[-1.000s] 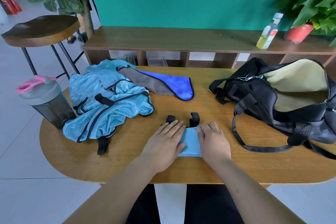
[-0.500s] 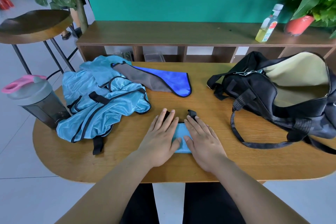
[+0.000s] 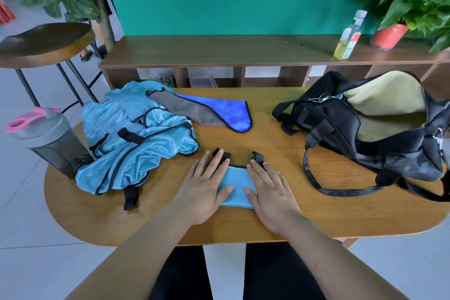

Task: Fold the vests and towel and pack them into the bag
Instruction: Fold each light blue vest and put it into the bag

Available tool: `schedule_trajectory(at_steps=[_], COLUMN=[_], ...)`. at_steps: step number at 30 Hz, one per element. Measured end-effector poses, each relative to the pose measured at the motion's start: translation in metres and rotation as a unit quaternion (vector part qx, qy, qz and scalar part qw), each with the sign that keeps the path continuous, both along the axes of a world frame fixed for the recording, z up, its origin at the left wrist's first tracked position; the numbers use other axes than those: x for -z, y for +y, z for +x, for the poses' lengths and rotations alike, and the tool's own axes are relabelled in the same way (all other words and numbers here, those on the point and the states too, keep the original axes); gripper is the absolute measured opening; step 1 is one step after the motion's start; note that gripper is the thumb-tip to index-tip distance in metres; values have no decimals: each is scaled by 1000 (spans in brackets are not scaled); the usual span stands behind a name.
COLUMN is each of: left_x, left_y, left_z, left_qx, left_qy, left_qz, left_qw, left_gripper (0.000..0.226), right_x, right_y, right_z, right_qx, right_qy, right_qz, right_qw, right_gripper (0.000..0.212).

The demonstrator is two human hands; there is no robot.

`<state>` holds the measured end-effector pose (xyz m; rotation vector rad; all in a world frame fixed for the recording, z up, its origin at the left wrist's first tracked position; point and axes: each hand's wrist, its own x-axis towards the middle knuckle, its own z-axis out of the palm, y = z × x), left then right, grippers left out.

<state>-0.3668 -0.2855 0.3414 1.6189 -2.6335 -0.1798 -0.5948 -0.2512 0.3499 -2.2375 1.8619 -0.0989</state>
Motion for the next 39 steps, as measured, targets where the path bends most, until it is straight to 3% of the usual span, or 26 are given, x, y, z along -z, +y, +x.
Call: schedule_trajectory(at_steps=[3,7,11,15,19,23,25,29,33,35,37,39], left_x=[3,-1,-9,-18,-21,-32,-41,-54,-55,-56,-56,-61], left_y=[10,9,9,23,32,26,24,29,29,31,33,36], left_z=[8,7,2,-3,-2,-16,-33,-68,-78,-80,-84,-88], left_qx=[-41,-60,-100,-225,-303,-295,-295,-354,-389,-371,-329,-286], left_qy=[40,49,51,161,253,239,287,409,444,450,446,439], left_qz=[-15,14,-35,-87,23,132,190,280,292,291,268,239], left_qw=[998,997,993,957,918,916,892,793,753,758,788,817], left_gripper=[66,68,69,55,41,35,32,25,26,20,12,8], right_x=[-4,-20,-25,-37,-43,-43,-40,-30,-27,-27,-31,-37], right_y=[9,6,-21,-36,-40,-41,-34,-11,5,12,19,25], right_z=[3,10,15,9,-6,-19,-20,-20,-21,-26,-33,-38], right_qx=[29,19,-30,44,123,166,176,231,253,259,268,266], right_qy=[50,141,107,39,-3,-79,-153,-239,-277,-281,-310,-343], right_qz=[-15,-110,-78,5,81,139,144,105,110,115,107,111], right_qw=[998,984,991,998,989,973,962,937,920,917,906,894], right_gripper=[68,64,53,41,45,55,58,44,38,39,48,43])
